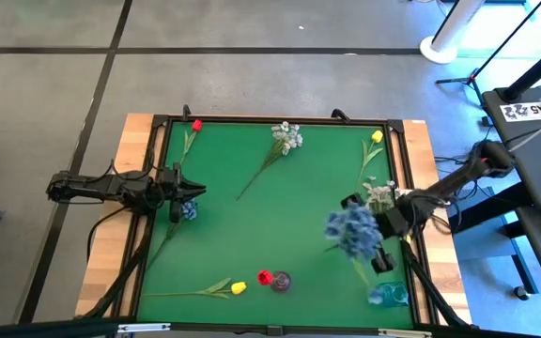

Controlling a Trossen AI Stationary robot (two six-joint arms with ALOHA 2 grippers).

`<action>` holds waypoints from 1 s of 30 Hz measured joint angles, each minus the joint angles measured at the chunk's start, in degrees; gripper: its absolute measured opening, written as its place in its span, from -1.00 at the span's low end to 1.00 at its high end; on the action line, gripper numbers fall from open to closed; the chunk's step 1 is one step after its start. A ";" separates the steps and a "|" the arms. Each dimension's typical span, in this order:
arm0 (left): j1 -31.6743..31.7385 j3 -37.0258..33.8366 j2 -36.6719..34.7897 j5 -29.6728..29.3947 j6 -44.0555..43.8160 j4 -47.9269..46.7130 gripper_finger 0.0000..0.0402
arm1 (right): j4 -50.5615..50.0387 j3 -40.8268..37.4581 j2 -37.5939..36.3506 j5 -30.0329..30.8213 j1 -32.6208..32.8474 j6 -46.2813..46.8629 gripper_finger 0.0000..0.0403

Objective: Sort flowers into vase by color
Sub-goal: Put the right blue flowers into the violet vase

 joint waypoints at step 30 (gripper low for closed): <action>-0.01 0.00 0.01 0.02 -0.01 -0.01 -0.74 | 26.66 14.88 41.94 7.74 1.41 -4.02 -0.91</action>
